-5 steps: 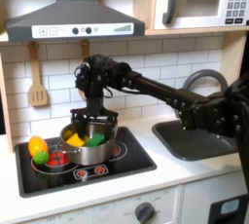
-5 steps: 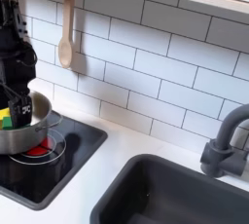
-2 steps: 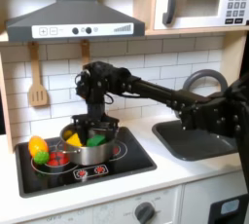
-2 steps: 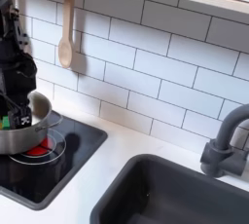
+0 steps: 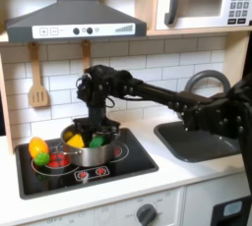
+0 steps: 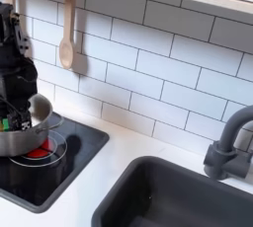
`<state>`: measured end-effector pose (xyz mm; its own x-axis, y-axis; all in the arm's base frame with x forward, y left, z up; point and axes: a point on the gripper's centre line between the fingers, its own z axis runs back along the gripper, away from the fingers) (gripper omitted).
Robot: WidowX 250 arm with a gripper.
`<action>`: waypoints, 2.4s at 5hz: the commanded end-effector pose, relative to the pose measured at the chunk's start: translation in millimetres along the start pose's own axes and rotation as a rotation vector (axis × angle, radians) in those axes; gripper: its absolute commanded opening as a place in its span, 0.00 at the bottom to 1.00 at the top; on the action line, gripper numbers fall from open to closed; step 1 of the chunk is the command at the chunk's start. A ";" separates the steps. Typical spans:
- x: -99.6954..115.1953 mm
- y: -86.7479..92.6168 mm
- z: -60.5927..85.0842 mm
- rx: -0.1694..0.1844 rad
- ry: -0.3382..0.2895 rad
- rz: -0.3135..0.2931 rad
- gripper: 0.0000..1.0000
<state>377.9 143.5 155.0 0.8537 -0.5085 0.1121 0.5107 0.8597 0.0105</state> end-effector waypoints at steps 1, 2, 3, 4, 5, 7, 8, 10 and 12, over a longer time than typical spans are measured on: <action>-0.5 -1.7 6.2 0.009 -0.029 0.031 0.00; 1.3 -6.6 11.5 0.000 -0.015 0.040 0.00; -0.9 -10.2 18.4 -0.018 0.017 0.071 0.00; 0.4 -11.3 39.2 0.012 -0.006 0.090 0.00; 6.0 -22.0 58.4 0.039 -0.021 0.074 0.00; 8.3 -60.9 83.2 0.079 -0.009 0.153 0.00; 9.1 -85.8 76.6 0.057 0.031 0.239 0.00; 10.4 -127.1 67.3 0.028 0.039 0.382 0.00; 5.7 -150.7 42.9 0.029 0.071 0.507 0.00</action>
<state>302.1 14.4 195.1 0.9989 -0.0276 0.0367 0.0276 0.9996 0.0028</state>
